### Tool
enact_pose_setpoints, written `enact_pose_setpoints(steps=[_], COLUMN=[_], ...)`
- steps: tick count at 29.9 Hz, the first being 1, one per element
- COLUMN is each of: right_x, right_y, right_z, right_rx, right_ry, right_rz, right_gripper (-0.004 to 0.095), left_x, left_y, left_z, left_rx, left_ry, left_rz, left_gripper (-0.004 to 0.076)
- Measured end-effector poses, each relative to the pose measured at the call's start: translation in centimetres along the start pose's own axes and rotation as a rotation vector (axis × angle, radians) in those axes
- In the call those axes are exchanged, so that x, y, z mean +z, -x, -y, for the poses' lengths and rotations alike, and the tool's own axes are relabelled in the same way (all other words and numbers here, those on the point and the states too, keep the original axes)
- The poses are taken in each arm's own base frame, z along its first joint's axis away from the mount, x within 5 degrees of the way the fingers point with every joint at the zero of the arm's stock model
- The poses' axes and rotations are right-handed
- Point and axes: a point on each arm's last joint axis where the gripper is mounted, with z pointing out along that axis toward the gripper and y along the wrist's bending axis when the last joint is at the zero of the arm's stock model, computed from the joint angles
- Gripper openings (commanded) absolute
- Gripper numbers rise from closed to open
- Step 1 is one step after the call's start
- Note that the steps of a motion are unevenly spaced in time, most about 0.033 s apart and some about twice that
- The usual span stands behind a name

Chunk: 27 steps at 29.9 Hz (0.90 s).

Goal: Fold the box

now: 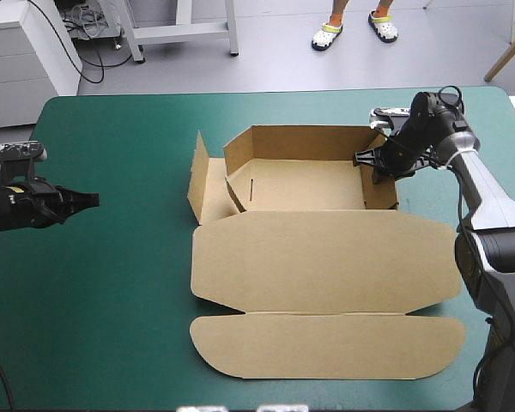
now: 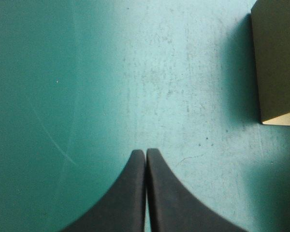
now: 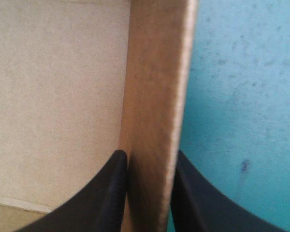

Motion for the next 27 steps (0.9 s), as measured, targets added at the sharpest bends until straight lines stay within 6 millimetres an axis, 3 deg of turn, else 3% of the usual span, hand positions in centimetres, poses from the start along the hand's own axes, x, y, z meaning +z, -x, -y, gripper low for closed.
enact_pose_setpoints(steps=[2, 7, 22, 25, 27], right_x=[0.0, 0.0, -0.8, -2.9, -4.7], right_y=[0.0, 0.0, 0.0, -0.2, -0.5], right_z=[0.0, 0.1, -0.2, -0.6, -0.9], right_rx=[-0.01, -0.018, -0.018, -0.029, -0.034], right_ry=[0.0, -0.006, 0.01, 0.01, 0.012], right_rz=[-0.001, -0.001, 0.017, 0.065, 0.102], right_gripper=[0.0209, -0.0016, -0.0019, -0.0019, -0.0019], left_x=[0.0, 0.0, 0.0, 0.0, 0.0], left_y=[0.0, 0.0, 0.0, 0.0, 0.0], left_z=[0.0, 0.0, 0.0, 0.0, 0.0], left_rx=[0.0, 0.0, -0.001, 0.01, 0.031], left_ry=[0.0, 0.0, -0.001, -0.001, -0.001], left_rz=[0.0, 0.0, 0.0, 0.0, 0.0], left_gripper=[-0.001, -0.001, -0.0005, 0.0062, 0.0167])
